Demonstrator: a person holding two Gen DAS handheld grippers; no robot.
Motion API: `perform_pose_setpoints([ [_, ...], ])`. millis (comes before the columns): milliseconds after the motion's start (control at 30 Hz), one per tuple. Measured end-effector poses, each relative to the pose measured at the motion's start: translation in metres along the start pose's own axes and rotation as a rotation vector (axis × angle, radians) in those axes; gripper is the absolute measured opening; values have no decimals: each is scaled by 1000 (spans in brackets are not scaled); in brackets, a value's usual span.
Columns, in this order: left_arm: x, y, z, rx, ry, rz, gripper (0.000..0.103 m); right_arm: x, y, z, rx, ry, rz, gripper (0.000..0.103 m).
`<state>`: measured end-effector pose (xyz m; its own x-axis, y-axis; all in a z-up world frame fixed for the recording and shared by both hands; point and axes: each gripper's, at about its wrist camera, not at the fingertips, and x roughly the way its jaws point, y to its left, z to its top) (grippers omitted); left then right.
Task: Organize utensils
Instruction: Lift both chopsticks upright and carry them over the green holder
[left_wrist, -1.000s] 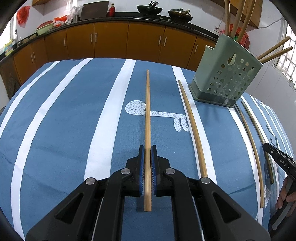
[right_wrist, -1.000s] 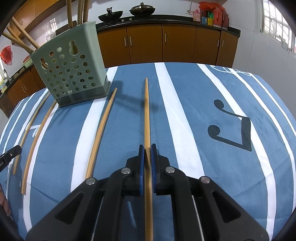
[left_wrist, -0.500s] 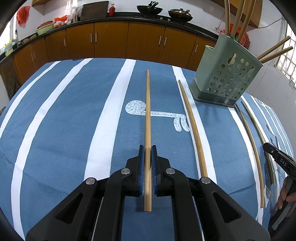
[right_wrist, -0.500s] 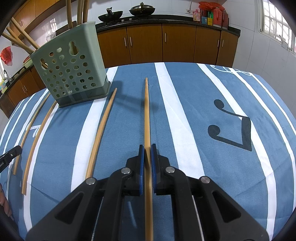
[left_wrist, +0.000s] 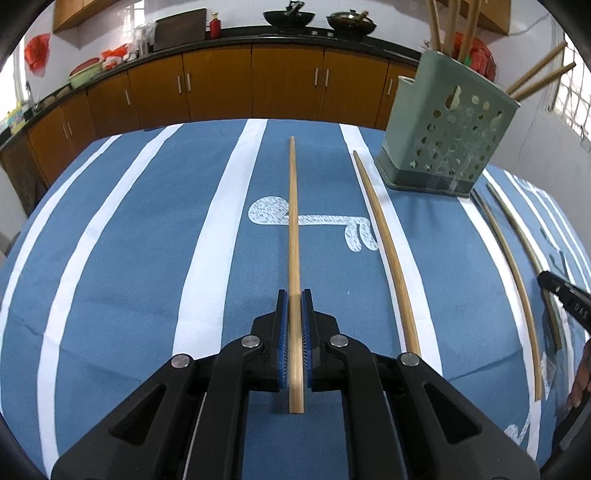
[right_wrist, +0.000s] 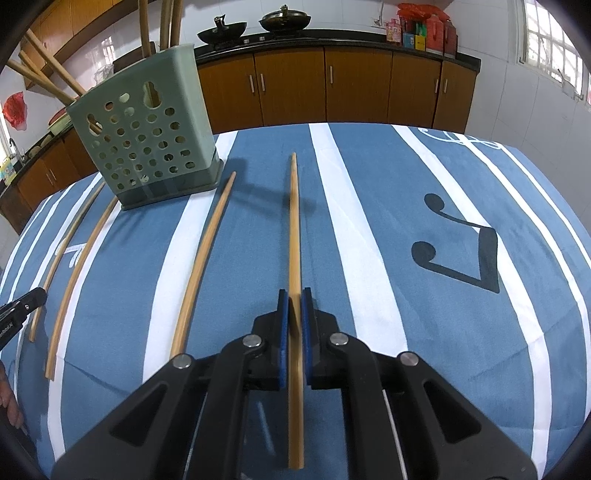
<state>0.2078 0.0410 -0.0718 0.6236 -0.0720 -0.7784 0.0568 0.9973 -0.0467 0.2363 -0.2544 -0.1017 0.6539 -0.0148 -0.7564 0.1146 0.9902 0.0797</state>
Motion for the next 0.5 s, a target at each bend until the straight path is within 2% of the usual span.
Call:
perform_pose_setpoints([
  [133,-16,4,1,-7,-20,-14,7,-20,-4,2,9,-50,19,8],
  [500,-78,6,27,-15,-185,-48,7,-82,-10,25,22,-222,40,8],
])
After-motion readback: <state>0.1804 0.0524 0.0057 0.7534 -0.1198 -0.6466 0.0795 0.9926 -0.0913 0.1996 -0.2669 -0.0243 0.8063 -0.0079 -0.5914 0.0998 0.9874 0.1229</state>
